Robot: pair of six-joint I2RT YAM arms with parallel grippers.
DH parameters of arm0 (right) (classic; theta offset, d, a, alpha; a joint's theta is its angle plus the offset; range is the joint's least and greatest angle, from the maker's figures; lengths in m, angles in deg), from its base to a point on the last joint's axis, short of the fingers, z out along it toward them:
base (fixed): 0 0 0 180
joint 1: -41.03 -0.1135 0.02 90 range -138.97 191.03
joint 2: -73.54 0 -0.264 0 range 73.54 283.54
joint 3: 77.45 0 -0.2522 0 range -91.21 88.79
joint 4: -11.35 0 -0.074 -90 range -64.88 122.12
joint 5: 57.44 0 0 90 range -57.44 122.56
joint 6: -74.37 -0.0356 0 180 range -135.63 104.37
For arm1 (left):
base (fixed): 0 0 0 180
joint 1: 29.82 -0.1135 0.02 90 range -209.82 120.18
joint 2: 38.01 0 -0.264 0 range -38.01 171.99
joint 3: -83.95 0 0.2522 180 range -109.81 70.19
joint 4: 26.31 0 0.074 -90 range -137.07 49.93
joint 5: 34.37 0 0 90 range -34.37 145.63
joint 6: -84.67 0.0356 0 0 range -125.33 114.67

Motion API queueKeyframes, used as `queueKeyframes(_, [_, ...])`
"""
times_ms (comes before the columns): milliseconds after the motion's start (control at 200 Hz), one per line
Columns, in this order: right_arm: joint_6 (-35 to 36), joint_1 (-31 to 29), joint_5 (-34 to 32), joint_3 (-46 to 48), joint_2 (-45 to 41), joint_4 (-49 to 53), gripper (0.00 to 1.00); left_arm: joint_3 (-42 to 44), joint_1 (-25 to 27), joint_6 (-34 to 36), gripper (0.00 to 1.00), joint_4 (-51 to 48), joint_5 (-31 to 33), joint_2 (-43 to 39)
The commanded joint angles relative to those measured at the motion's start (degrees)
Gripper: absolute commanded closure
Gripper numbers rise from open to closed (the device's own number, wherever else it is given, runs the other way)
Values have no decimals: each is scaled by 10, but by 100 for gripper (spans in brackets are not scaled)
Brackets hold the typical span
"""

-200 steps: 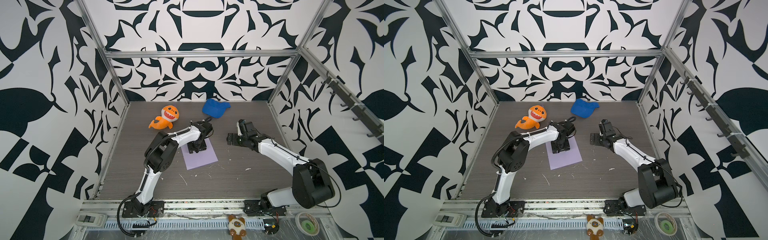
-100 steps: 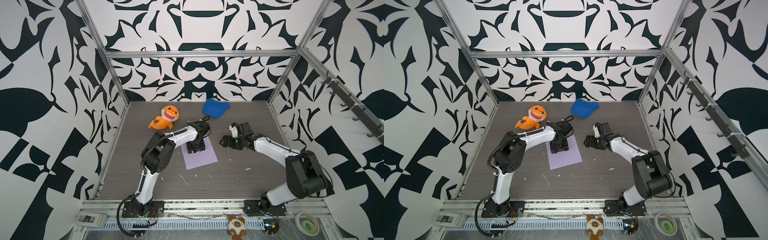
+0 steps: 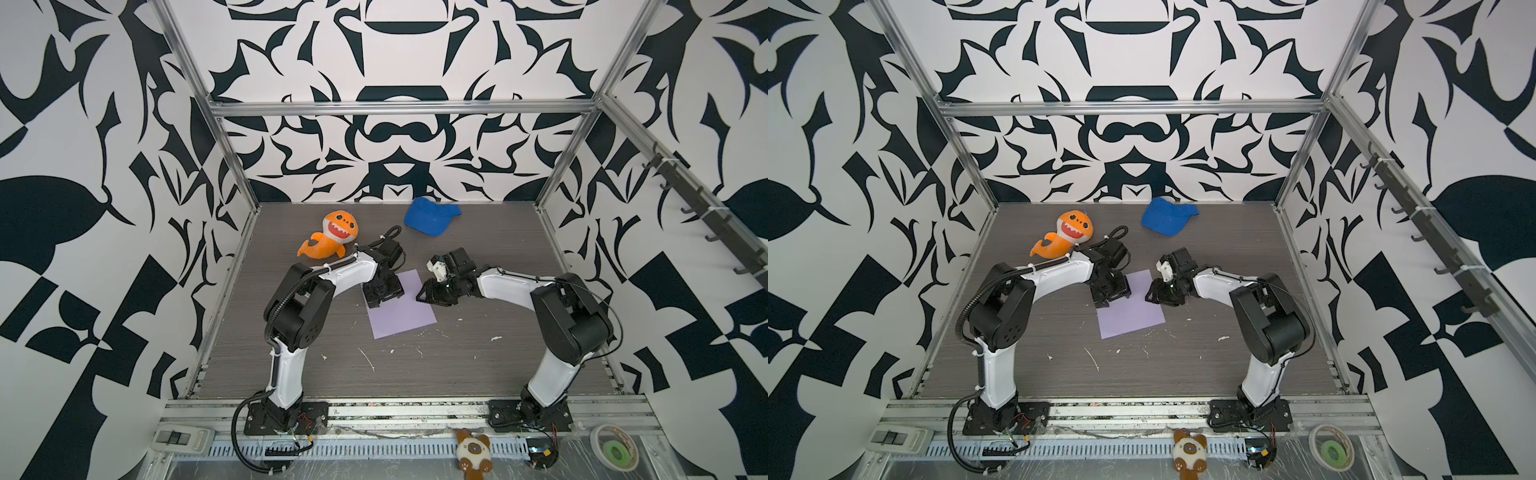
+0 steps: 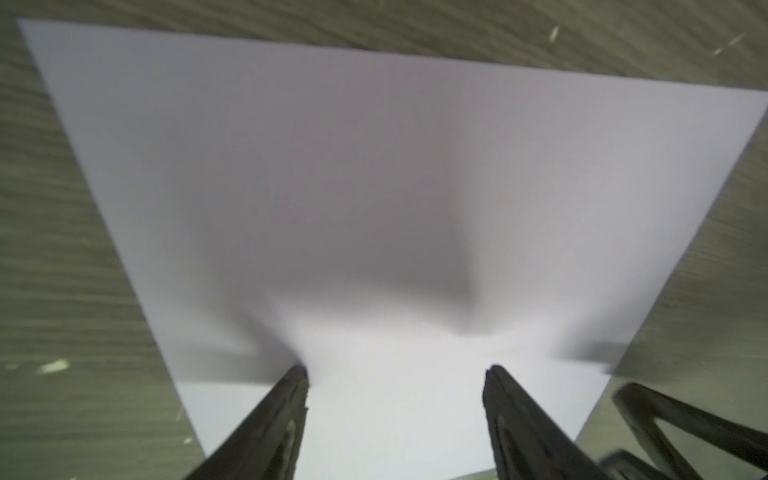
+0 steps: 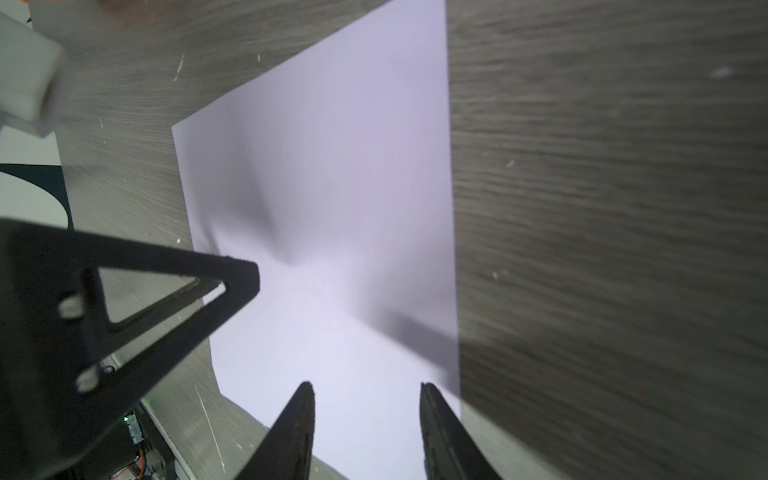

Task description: Fold a paper plane with a square sheet of paper (pick it up from the middle)

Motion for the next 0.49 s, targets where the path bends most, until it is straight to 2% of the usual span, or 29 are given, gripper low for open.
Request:
queueKeyframes(0, [0, -1, -7, -23, 3, 10, 56, 0, 0, -8, 28, -1, -6, -1])
queueKeyframes(185, [3, -3, -14, -19, 21, 19, 57, -14, 0, -4, 26, -16, -1, 3])
queueKeyframes(490, [-16, -16, 18, 1, 43, -9, 61, -9, 0, -2, 25, -1, -16, 19])
